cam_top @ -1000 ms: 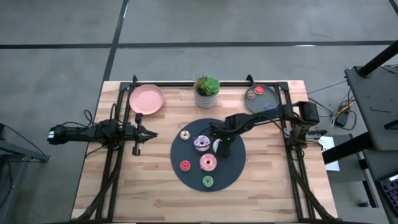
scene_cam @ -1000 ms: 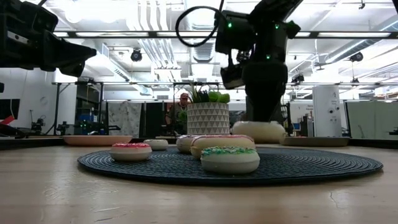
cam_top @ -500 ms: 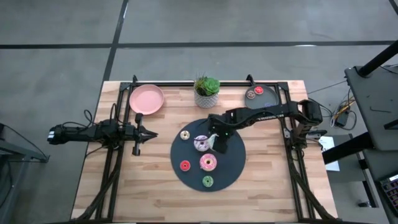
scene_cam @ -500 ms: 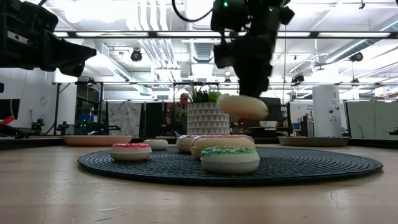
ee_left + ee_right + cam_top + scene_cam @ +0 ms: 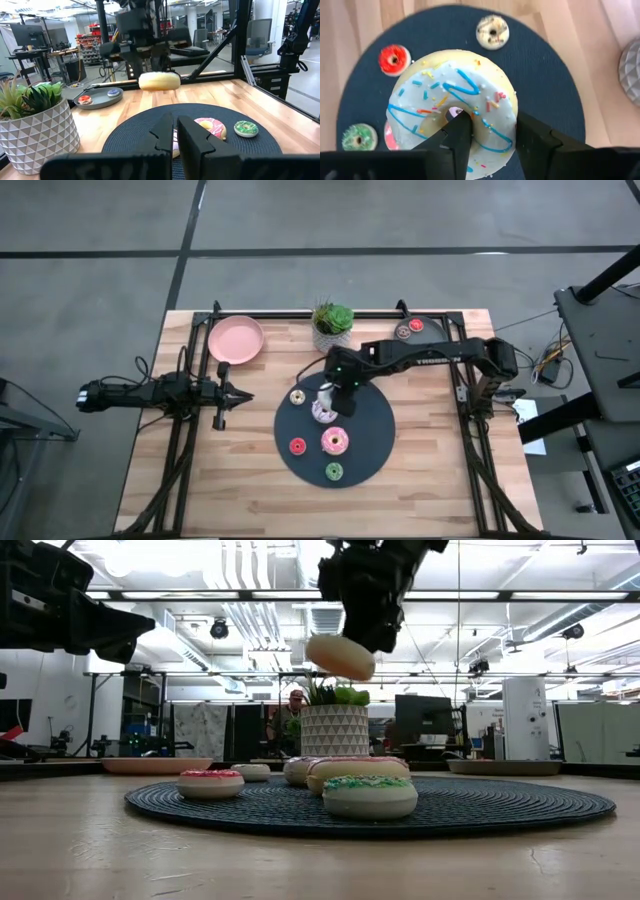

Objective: Pick & Place donuts
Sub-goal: Put the large white donut on the pink plate

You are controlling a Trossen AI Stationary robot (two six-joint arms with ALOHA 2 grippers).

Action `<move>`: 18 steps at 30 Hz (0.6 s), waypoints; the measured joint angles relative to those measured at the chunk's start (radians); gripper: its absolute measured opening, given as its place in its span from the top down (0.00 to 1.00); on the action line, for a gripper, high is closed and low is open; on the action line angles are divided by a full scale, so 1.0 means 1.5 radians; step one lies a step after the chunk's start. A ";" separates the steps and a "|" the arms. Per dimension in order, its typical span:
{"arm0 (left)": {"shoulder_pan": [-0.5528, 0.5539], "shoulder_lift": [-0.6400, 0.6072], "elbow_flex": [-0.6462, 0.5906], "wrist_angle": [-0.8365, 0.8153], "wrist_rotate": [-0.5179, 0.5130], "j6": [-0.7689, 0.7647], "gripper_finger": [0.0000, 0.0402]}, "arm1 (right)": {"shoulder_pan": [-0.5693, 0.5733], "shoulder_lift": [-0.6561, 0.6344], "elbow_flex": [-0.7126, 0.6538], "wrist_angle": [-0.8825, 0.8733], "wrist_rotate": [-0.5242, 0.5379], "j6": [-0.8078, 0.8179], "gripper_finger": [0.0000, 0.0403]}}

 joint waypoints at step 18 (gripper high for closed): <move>0.001 0.000 0.000 0.000 0.000 0.000 1.00 | -0.004 0.078 0.192 -0.038 -0.001 -0.021 0.68</move>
